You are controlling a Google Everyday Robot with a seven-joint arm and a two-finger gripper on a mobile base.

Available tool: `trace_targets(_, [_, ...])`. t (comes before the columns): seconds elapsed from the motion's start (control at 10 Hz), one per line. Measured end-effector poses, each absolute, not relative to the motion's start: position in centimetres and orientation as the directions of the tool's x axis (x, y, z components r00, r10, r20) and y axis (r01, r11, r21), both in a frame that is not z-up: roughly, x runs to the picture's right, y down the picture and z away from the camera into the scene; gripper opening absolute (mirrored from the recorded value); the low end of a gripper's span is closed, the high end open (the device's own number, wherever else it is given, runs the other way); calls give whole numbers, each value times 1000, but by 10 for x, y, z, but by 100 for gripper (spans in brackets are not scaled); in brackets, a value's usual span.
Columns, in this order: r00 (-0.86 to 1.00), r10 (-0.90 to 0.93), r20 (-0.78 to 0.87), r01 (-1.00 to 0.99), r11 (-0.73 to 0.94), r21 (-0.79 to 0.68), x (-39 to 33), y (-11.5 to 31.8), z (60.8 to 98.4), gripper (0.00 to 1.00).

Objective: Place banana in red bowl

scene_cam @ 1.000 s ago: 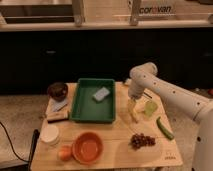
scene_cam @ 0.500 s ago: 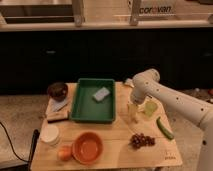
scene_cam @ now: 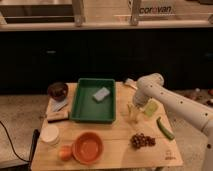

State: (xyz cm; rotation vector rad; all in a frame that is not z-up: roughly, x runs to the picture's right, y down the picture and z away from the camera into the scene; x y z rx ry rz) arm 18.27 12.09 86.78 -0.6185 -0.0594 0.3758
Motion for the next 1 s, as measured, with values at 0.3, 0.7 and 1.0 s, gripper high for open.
trace_targets(0.3, [932, 359, -56, -324, 750, -576, 185, 131, 872, 80])
trace_targets(0.7, [935, 349, -64, -317, 740, -594, 193, 146, 881, 77])
trace_targets(1.0, [939, 339, -61, -303, 731, -611, 193, 156, 886, 47])
